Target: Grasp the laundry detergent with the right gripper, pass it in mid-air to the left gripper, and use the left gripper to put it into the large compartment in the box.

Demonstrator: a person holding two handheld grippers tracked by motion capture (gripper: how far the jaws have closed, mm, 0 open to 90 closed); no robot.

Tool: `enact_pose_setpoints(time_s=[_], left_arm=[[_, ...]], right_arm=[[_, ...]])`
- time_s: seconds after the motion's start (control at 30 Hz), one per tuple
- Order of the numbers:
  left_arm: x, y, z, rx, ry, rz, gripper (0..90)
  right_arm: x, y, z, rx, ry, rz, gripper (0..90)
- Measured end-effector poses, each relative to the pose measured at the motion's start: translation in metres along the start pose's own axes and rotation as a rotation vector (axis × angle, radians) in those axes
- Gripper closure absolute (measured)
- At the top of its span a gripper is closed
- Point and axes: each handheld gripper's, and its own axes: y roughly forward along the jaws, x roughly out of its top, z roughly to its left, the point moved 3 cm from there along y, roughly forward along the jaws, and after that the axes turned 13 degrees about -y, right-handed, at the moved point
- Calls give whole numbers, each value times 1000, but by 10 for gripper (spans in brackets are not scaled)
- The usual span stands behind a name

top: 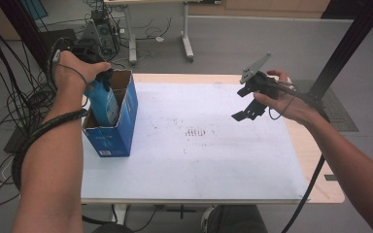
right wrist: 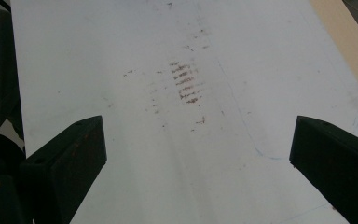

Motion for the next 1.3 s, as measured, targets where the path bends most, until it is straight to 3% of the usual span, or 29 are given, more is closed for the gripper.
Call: enact_pose_setpoints(time_s=[0.43, 0.87, 1.3], left_arm=[[-3, 37, -5, -5, 0, 17, 365], [-6, 63, -6, 6, 19, 33, 365], [-7, 77, -5, 24, 34, 42, 365]], right_arm=[[-7, -1, -1, -2, 9, 9, 37], [-14, 1, -2, -2, 22, 11, 37], [-19, 2, -3, -4, 38, 16, 37]])
